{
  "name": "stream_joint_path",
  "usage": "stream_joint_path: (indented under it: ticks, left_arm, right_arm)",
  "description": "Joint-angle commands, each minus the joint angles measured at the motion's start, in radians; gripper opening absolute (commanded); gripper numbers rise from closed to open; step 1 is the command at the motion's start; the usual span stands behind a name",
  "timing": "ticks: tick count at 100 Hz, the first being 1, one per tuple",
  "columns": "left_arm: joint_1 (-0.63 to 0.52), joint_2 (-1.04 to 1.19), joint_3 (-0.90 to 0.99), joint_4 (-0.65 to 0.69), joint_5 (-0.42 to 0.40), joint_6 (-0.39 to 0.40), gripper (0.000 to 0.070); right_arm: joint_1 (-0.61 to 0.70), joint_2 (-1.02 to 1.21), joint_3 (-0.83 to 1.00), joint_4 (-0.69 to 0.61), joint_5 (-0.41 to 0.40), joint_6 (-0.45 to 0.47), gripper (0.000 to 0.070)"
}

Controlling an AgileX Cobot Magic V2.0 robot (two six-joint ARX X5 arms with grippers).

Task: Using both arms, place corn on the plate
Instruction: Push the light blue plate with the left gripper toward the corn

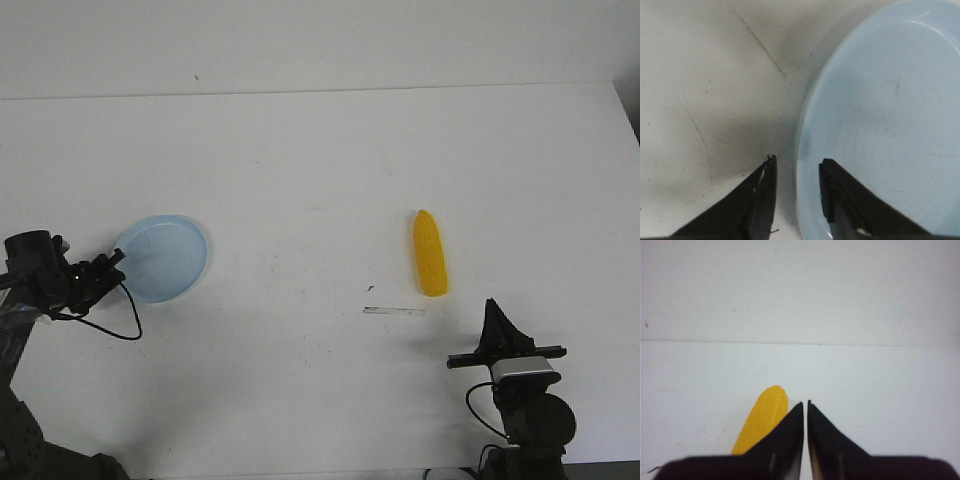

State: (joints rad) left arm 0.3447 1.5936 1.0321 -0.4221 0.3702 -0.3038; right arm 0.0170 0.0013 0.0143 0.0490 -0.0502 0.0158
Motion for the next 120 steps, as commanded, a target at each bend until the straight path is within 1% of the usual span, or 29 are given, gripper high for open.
stream_joint_path:
  ticks: [1,44,47,51,54,61,74,85,93,105,120]
  left_arm:
    - [0.000,0.023,0.019,0.005,0.004,-0.004,0.0165]
    - [-0.018,0.049,0.019,-0.002,0.004,-0.005,0.0152]
    - [-0.018,0.049,0.019,-0.003,0.004,-0.005,0.0134]
    - [-0.018,0.050,0.019,-0.003,0.004,-0.005,0.0065]
    - [-0.018,0.051,0.019,-0.003,0.004,-0.005,0.0032]
    - [-0.018,0.051,0.019,-0.003,0.004,-0.005,0.0000]
    - [-0.018,0.051,0.019,-0.003,0.004,-0.007,0.0001]
    - [-0.020,0.045,0.019,-0.003,0.008,-0.050,0.0001]
    - [-0.028,0.032,0.019,-0.003,0.039,-0.059,0.0001]
    - [-0.040,0.000,0.019,-0.002,0.084,-0.105,0.0001]
    - [-0.109,-0.050,0.019,-0.002,0.080,-0.111,0.0001]
  right_arm:
    - [0.000,0.000,-0.002,0.011,0.001,0.013,0.0015]
    - [0.000,0.000,-0.002,0.011,0.001,0.013,0.0015]
    - [0.000,0.000,-0.002,0.011,0.001,0.013,0.0015]
    - [0.000,0.000,-0.002,0.011,0.001,0.013,0.0015]
    - [0.000,0.000,-0.002,0.011,0.001,0.013,0.0015]
    - [0.000,0.000,-0.002,0.011,0.001,0.013,0.0015]
    - [0.000,0.000,-0.002,0.011,0.001,0.013,0.0015]
    - [0.000,0.000,-0.002,0.011,0.001,0.013,0.0015]
    - [0.000,0.000,-0.002,0.011,0.001,0.013,0.0015]
    - [0.000,0.000,-0.002,0.011,0.001,0.013,0.0015]
    - [0.000,0.000,-0.002,0.011,0.001,0.013,0.0015]
